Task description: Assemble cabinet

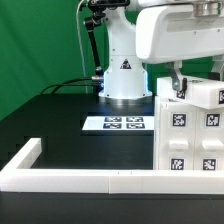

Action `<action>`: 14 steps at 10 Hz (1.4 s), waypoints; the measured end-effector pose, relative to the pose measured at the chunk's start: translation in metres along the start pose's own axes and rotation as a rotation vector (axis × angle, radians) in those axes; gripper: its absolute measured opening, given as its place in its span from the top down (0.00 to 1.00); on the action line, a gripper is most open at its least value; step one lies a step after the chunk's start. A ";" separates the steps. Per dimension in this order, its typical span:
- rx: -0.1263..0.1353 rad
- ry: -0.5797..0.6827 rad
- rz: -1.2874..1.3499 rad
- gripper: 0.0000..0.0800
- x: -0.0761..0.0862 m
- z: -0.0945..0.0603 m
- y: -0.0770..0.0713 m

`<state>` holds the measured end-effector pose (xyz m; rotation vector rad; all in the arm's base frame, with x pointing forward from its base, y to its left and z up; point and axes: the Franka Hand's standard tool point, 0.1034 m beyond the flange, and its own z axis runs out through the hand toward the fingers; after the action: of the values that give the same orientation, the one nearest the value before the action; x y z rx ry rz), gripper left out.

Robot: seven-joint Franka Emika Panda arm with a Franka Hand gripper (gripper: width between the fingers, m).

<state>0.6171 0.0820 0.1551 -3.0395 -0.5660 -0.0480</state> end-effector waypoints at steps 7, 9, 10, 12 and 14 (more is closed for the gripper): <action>0.004 0.081 0.700 0.30 -0.005 -0.002 -0.002; 0.009 0.081 0.841 0.30 -0.005 -0.002 -0.001; 0.015 0.081 0.915 0.30 -0.005 -0.002 -0.001; 0.021 0.080 1.050 0.30 -0.005 -0.002 0.000; 0.031 0.078 1.179 0.30 -0.005 -0.002 0.000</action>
Offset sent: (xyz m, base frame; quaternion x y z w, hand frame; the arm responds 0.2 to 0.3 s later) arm -0.0238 0.0050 -0.0043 -0.0170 0.0251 0.2919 0.9560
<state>0.6121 0.0797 0.1565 -2.7918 1.2024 -0.0996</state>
